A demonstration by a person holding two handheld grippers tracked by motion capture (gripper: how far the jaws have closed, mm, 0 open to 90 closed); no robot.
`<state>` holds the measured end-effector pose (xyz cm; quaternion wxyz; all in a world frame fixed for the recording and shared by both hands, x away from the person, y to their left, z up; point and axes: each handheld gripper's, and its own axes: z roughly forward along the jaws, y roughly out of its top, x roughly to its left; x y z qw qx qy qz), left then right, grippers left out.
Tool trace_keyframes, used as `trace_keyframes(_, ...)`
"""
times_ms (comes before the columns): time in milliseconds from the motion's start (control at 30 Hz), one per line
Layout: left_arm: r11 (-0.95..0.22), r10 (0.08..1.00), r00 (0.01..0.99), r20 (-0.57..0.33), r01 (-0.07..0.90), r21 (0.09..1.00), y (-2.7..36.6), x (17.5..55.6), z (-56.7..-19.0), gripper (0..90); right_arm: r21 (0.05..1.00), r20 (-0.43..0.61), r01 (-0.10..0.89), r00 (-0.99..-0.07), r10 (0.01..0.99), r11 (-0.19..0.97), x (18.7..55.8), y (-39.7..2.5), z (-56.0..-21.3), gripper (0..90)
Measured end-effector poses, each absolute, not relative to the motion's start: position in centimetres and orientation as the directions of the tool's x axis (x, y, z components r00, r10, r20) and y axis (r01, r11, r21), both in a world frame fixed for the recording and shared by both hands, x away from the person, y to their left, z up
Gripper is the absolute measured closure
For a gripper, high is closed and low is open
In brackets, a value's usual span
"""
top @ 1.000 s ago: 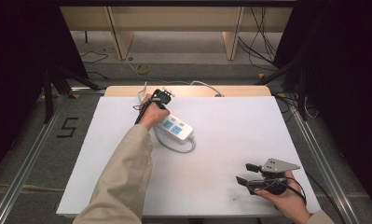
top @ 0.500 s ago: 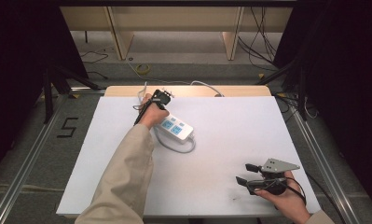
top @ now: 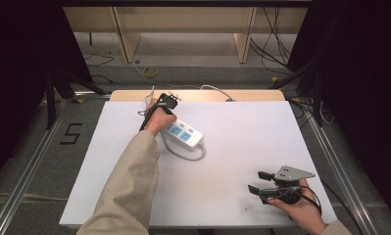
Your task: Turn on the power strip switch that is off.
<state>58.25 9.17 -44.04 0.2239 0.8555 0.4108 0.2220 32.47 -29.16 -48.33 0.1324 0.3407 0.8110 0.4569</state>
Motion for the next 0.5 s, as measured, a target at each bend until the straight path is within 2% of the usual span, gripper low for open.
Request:
trace_keyframes(367, -0.551, 0.802, 0.577, 0.154, 0.616, 0.562, 8.67, 58.22, -44.46, 90.0, 0.831, 0.096, 0.432, -0.733, 0.674, 0.351, 32.47, -29.15, -48.33, 33.6)
trace_keyframes(467, -0.534, 0.805, 0.582, 0.115, 0.627, 0.568, 8.55, 58.18, -44.56, 90.0, 0.83, 0.096, 0.432, -0.733, 0.673, 0.353, 32.49, -29.17, -48.34, 33.7)
trace_keyframes(500, -0.552, 0.797, 0.588, 0.139, 0.616, 0.562, 8.34, 58.12, -44.59, 90.0, 0.83, 0.096, 0.432, -0.734, 0.673, 0.353, 32.49, -29.16, -48.35, 33.7)
